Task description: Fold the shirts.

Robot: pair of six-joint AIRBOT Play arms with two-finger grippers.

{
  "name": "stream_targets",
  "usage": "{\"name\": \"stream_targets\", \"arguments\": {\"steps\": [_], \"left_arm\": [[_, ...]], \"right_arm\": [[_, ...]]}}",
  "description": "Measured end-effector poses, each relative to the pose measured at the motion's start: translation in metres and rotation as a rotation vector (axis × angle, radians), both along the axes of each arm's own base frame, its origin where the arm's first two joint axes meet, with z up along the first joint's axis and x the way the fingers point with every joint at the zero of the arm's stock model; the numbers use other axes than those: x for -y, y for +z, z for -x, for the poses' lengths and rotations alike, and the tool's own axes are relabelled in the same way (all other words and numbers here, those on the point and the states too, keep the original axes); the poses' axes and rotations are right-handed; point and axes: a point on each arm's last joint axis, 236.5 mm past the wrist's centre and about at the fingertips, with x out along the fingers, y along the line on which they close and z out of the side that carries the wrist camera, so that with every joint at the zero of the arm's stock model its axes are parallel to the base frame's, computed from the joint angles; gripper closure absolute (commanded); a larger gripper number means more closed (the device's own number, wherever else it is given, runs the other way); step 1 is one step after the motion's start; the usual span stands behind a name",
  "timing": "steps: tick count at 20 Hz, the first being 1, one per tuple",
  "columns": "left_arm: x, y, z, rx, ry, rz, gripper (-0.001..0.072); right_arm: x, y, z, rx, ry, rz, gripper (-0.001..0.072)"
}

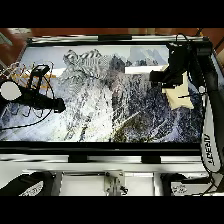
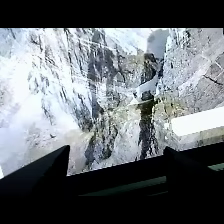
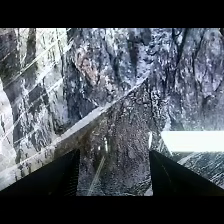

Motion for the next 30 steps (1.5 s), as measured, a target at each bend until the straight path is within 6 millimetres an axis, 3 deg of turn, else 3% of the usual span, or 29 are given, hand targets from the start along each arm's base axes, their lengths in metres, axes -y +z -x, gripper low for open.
{"name": "stream_targets", "arguments": {"steps": [17, 20, 22, 24, 26, 30], "left_arm": [[0.001, 0.000, -0.001, 0.002, 0.001, 0.005, -0.0013], [0.010, 0.001, -0.013, 0.035, 0.007, 0.045, -0.0013], [0.027, 0.004, -0.022, 0.060, 0.013, 0.122, -0.0012], [0.045, 0.011, -0.039, 0.112, 0.029, 0.211, -0.0007], [0.052, 0.023, -0.071, 0.213, 0.064, 0.270, -0.0004], [0.038, 0.041, -0.166, 0.385, 0.148, 0.291, -0.0004]], "right_arm": [[-0.002, 0.002, -0.007, 0.030, -0.001, -0.009, 0.0171], [-0.010, 0.004, -0.009, 0.040, 0.002, -0.043, 0.0172], [-0.018, 0.005, -0.008, 0.038, 0.008, -0.079, 0.0171], [-0.025, 0.007, -0.008, 0.038, 0.013, -0.109, 0.0172], [-0.030, 0.009, -0.011, 0.051, 0.014, -0.129, 0.0172], [-0.036, 0.012, -0.015, 0.072, 0.025, -0.155, 0.0172]]}}
